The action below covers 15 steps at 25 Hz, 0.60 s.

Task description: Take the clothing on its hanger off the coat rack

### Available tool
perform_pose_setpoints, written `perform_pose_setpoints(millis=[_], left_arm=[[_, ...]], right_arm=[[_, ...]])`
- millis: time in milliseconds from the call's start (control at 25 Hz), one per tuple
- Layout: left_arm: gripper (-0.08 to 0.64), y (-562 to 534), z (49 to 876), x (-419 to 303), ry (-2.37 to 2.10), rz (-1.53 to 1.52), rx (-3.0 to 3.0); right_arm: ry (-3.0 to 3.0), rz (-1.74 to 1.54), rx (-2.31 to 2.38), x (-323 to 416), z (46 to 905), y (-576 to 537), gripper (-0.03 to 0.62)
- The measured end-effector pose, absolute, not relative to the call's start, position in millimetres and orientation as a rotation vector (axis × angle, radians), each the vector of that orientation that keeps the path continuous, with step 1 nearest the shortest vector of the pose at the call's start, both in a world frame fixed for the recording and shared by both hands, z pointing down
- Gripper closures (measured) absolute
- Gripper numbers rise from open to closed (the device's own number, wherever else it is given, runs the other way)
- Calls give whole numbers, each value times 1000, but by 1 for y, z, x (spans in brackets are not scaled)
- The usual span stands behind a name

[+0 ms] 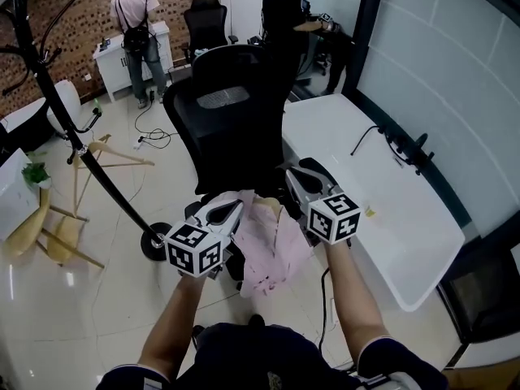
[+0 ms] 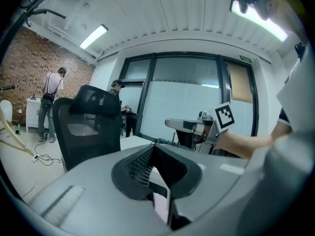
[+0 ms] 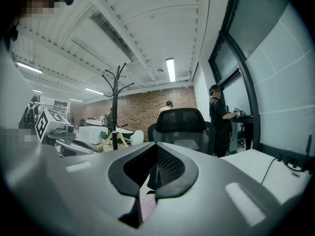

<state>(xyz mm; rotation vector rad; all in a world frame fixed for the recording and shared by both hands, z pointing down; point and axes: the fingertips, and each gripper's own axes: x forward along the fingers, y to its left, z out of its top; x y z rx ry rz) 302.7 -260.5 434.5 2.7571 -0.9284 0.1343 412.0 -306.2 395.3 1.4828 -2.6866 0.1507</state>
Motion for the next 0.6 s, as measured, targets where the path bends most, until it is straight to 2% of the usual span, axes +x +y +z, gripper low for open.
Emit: perform_pose_setpoints(millis=[600], left_arm=[[548, -259, 432, 306, -926, 129, 2764]], right_arm=[[-2703, 140, 1459, 407, 390, -305, 592]])
